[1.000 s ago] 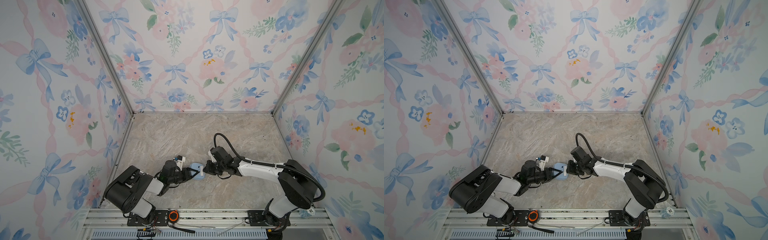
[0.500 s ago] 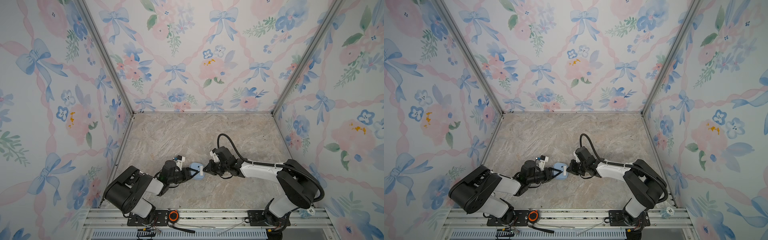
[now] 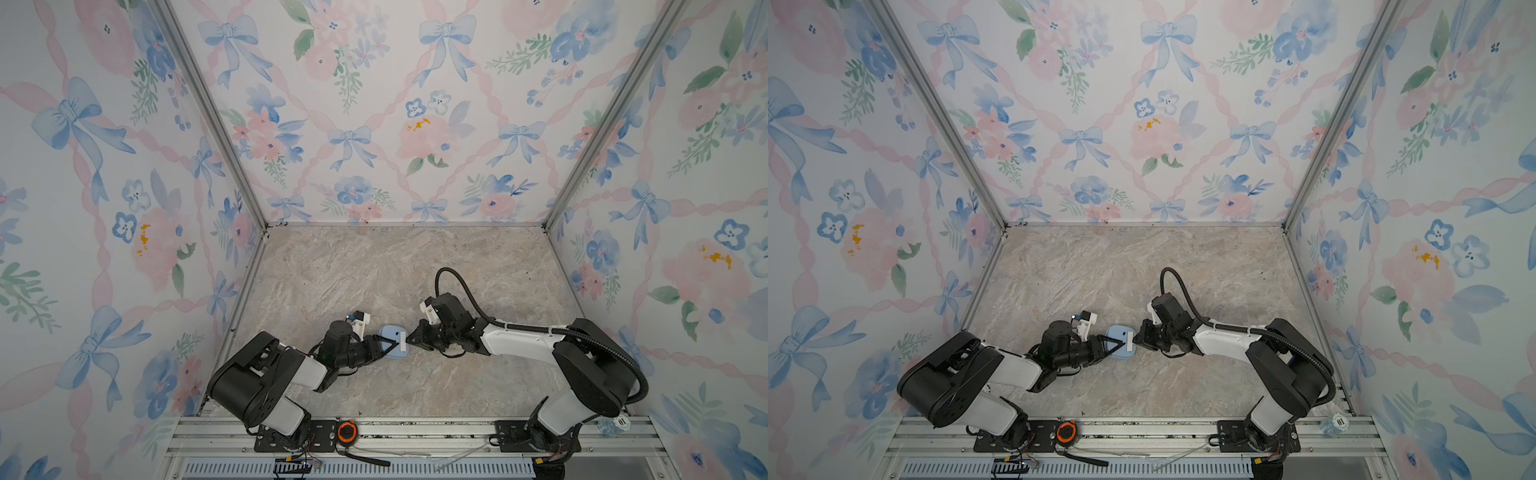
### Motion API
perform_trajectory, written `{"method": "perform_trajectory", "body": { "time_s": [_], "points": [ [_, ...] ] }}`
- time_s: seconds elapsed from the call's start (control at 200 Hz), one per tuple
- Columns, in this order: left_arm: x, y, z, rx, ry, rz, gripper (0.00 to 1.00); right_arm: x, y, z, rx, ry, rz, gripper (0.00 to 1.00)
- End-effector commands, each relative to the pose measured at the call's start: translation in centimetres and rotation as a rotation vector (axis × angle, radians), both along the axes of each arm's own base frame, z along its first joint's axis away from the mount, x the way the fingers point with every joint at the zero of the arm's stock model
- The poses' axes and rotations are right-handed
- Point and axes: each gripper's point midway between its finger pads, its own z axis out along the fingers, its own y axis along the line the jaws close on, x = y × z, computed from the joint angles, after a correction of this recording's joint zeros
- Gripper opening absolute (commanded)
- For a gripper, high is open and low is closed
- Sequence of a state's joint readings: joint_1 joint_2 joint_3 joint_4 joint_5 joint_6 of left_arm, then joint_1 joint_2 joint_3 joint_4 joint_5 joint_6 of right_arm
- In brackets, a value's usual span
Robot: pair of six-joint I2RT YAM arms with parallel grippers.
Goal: Insert the battery into the alarm
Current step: Install the cover on the alarm.
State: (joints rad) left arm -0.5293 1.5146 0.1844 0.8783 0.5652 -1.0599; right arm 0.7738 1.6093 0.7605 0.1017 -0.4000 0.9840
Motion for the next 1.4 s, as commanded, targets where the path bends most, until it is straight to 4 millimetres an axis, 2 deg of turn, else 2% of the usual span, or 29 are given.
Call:
{"method": "perform_trajectory", "body": {
  "time_s": [0.0, 0.24, 0.485, 0.745, 1.085, 1.395],
  "points": [
    [-3.4, 2.7, -5.8, 0.182, 0.183, 0.009, 0.00, -0.2, -0.4, -0.2, -0.016, 0.002, -0.007, 0.00],
    [-3.7, 2.9, -6.2, 0.191, 0.191, 0.006, 0.00, 0.0, -0.2, 0.7, 0.061, 0.012, -0.025, 0.00],
    [-3.4, 2.7, -5.8, 0.182, 0.177, 0.004, 0.00, 0.0, 0.0, -0.1, 0.066, 0.034, -0.028, 0.00],
    [-3.7, 2.7, -6.4, 0.191, 0.197, -0.014, 0.00, 0.2, 0.0, -1.1, 0.011, 0.038, -0.014, 0.00],
    [-3.6, 2.6, -6.1, 0.180, 0.194, -0.012, 0.00, 0.7, -0.7, -1.2, 0.016, 0.045, -0.024, 0.00],
    [-3.4, 2.6, -5.8, 0.172, 0.191, 0.002, 0.00, -0.3, -0.5, -0.8, -0.014, 0.013, -0.044, 0.00]
  ]
}}
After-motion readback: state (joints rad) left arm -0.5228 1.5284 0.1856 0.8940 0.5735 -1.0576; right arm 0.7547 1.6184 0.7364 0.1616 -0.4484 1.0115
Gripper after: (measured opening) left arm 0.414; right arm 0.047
